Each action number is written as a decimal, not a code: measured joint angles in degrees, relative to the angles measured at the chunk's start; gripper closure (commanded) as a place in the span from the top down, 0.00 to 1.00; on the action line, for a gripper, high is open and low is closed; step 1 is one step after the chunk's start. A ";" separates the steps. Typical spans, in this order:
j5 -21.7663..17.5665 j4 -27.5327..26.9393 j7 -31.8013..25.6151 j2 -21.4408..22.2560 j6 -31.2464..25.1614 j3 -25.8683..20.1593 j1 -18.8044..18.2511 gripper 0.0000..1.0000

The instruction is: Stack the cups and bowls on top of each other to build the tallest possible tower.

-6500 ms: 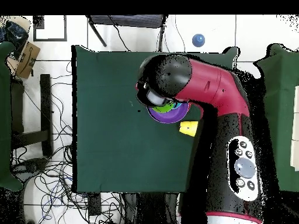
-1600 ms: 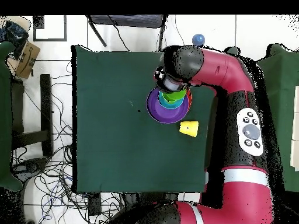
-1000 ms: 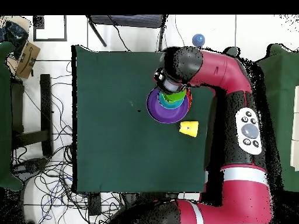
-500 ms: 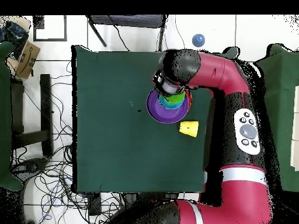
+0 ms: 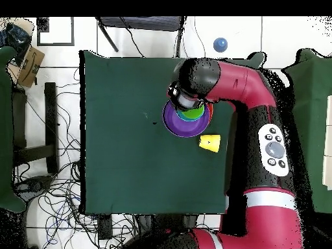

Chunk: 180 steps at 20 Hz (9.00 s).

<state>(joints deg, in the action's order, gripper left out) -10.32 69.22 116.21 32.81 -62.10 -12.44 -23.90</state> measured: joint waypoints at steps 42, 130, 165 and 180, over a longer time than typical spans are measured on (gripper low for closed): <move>0.02 -5.07 -0.01 -5.68 -1.84 -0.57 0.14 1.00; -10.83 19.97 -0.07 -2.18 11.88 -17.10 -33.01 1.00; -14.20 20.95 -0.07 -5.37 12.95 -21.38 -33.79 1.00; -15.64 20.94 -0.07 -7.32 12.95 -21.87 -35.84 1.00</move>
<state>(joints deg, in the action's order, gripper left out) -25.95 90.17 116.14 25.49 -49.15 -34.31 -59.74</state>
